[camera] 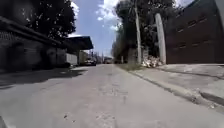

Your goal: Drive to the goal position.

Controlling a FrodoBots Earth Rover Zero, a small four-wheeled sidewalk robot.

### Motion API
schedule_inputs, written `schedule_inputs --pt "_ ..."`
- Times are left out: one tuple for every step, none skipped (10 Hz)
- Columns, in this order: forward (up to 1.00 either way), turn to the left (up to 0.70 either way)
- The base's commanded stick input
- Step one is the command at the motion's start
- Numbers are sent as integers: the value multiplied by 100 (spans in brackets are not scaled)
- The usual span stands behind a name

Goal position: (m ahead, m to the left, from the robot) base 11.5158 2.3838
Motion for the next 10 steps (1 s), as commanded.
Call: schedule_inputs --pt "100 0" --pt "100 0" --pt "100 0" --pt "100 0" --pt "100 0" --pt "100 0" --pt "100 0" --pt "100 0" --pt "100 0" --pt "100 0"
